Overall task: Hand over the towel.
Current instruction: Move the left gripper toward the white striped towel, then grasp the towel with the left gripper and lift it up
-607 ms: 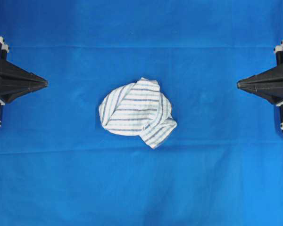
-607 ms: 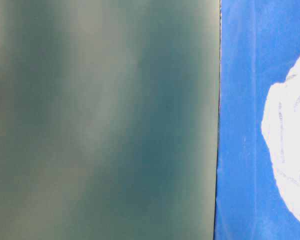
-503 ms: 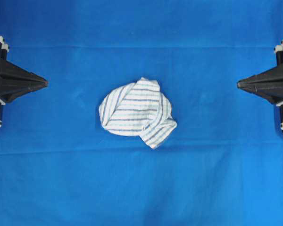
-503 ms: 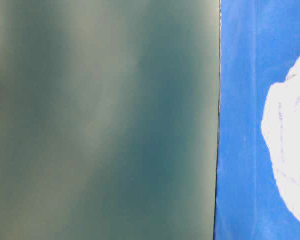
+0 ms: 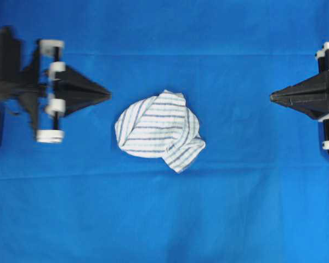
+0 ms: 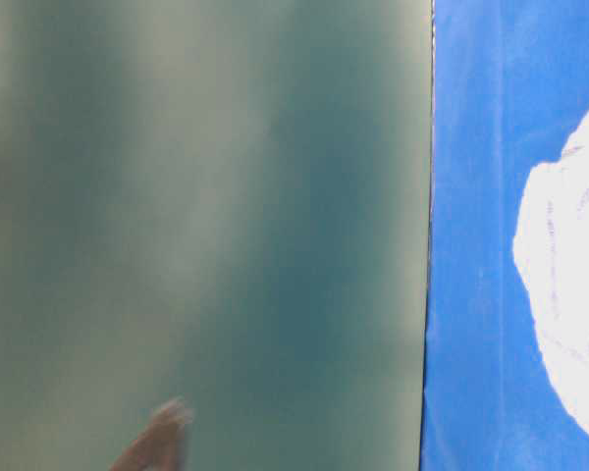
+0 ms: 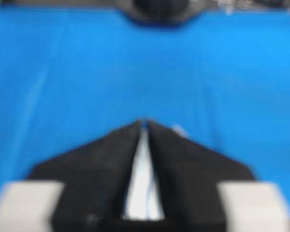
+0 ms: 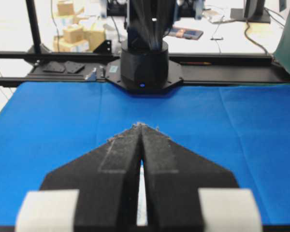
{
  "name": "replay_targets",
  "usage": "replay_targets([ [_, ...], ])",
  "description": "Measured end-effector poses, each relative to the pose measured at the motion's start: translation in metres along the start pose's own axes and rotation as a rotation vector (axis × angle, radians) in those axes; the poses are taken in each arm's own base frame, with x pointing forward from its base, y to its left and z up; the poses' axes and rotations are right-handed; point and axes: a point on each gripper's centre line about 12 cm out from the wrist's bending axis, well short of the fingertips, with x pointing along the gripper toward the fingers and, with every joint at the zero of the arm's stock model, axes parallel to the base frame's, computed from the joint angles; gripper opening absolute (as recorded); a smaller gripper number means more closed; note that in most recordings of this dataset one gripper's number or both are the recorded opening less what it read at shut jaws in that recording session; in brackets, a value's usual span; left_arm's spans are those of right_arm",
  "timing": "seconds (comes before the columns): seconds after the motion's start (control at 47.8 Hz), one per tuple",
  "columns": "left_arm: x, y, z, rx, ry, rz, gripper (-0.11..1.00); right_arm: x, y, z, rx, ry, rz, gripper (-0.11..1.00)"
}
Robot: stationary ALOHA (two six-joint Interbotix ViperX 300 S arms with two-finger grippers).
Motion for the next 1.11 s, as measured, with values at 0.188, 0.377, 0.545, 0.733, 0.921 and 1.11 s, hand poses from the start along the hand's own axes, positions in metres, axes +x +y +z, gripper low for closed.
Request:
replay_targets([
  [0.188,0.042,0.003,-0.022,-0.003,0.216,0.006,0.78,0.001,0.000,-0.001,0.000,0.003,0.002,0.00],
  [0.377,0.075,0.007,-0.061,-0.011,0.419,0.014,0.94,0.003,0.000,-0.004,0.000,0.018,0.002,0.00],
  [0.545,0.100,0.007,-0.111,-0.049,0.558,0.025,0.94,0.006,0.000,-0.008,0.000,0.037,0.001,0.00],
  [0.733,0.117,0.007,-0.159,-0.091,0.665,0.041,0.94,0.008,0.000,-0.011,0.000,0.051,0.001,0.00],
  [0.921,0.119,0.008,-0.162,-0.083,0.671,0.040,0.83,0.008,0.000,-0.013,-0.006,0.067,0.002,0.00],
  [1.11,0.119,0.011,-0.160,-0.078,0.663,0.044,0.33,0.008,0.000,-0.013,-0.006,0.072,0.002,0.00],
])
